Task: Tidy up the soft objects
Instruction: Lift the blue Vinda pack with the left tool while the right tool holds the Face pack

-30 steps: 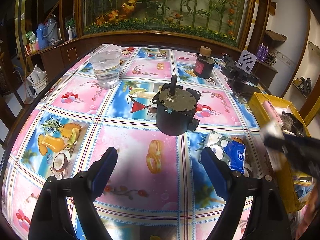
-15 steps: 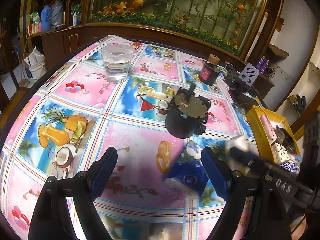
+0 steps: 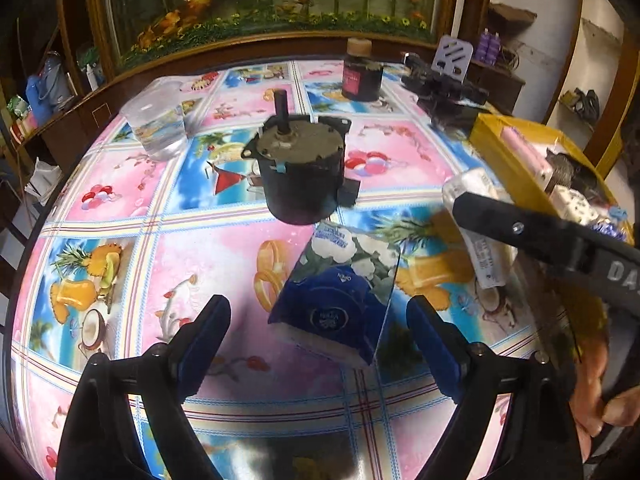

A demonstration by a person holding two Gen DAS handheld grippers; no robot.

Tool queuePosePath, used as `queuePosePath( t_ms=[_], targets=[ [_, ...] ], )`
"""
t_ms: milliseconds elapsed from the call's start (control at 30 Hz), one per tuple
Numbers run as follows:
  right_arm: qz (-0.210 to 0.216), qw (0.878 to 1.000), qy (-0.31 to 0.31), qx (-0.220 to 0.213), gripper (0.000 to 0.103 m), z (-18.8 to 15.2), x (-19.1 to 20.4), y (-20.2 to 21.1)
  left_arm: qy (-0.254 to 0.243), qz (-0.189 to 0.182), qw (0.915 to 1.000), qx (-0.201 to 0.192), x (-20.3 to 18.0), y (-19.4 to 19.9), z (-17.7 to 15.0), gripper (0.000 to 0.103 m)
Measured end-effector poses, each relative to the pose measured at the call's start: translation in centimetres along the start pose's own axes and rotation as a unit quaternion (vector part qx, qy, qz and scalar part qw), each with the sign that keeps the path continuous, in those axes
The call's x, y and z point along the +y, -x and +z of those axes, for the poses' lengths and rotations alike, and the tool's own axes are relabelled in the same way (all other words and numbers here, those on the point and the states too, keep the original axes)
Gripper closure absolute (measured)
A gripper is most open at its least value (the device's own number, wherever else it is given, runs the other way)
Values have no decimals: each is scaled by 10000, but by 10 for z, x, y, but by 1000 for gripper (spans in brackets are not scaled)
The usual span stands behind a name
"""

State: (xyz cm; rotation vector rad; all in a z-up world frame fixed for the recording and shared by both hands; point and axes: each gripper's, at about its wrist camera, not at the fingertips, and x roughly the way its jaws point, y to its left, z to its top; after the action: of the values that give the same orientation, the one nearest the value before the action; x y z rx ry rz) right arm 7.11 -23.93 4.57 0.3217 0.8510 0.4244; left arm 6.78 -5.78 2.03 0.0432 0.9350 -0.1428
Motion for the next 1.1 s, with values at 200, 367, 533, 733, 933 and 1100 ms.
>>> queuePosePath(
  t_ms=[200, 367, 533, 733, 933, 1100],
  targets=[
    [-104, 9998, 107, 110, 51, -4, 4, -7, 42, 63, 9999, 116, -1, -11, -2, 16],
    [-310, 9991, 154, 243, 51, -7, 3, -11, 108, 168, 9997, 161, 2, -15, -3, 41],
    [-800, 9954, 358, 389, 51, -11, 4, -20, 90, 182, 9997, 162, 1, -15, -2, 42],
    [-1128, 9891, 785, 531, 51, -16, 14, -30, 38, 202, 9997, 126, -2, -15, -3, 41],
    [-1209, 9876, 835, 558, 50, -16, 12, -32, -17, 218, 9998, -6, -3, -14, -6, 41],
    [-1314, 9863, 856, 515, 33, -16, 9, -32, 46, 261, 9996, -30, 0, -15, -7, 30]
  ],
)
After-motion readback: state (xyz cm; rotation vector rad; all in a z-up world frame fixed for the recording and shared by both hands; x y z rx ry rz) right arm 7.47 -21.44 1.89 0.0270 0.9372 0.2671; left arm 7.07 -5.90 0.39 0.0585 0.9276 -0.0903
